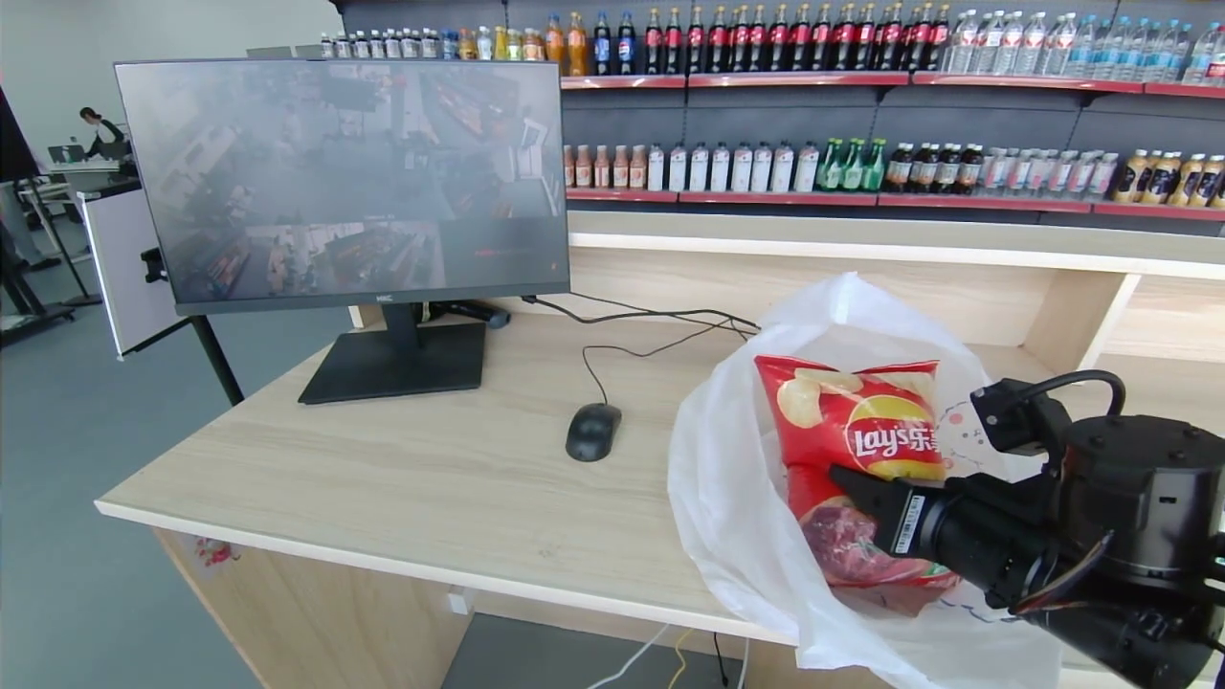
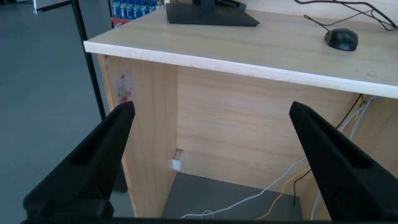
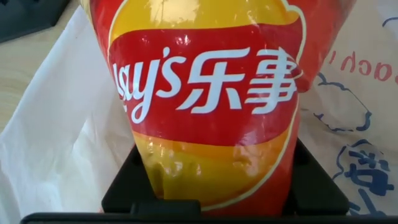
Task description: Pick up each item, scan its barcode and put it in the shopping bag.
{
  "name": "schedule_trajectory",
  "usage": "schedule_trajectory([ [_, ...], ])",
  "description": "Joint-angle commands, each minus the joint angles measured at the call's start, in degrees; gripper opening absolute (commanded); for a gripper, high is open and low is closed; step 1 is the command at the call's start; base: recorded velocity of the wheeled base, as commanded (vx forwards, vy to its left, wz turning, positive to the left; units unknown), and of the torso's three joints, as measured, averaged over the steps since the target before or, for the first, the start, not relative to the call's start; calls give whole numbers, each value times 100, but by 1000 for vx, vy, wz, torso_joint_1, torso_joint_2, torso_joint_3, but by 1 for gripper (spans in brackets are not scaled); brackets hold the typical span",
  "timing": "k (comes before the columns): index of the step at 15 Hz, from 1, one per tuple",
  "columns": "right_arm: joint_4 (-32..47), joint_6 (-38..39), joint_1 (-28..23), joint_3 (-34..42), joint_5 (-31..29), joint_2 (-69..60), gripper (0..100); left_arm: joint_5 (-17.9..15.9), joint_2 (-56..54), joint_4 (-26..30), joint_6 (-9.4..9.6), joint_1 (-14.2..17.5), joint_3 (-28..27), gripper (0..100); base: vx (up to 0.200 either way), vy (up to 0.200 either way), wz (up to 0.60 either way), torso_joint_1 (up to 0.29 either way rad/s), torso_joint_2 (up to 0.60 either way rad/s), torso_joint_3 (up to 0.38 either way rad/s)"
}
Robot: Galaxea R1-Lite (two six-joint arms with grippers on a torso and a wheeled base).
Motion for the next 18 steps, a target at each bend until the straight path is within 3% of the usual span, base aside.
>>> schedule_trajectory([
  [1, 38, 69, 9, 40, 1, 119, 0, 1, -2, -1, -1, 0, 0, 100, 0, 0, 0, 0, 0, 0],
  [8, -33, 113, 17, 93, 1, 93, 0, 1, -2, -1, -1, 0, 0, 100, 0, 0, 0, 0, 0, 0],
  [9, -33, 113, 26, 110, 1, 93, 100, 1, -2, -1, -1, 0, 0, 100, 0, 0, 0, 0, 0, 0],
  [13, -613, 113, 26, 242, 9, 67, 100, 1, -2, -1, -1, 0, 0, 100, 0, 0, 0, 0, 0, 0],
  [18, -709, -221, 35, 49, -8, -74, 100, 1, -2, -1, -1, 0, 0, 100, 0, 0, 0, 0, 0, 0],
])
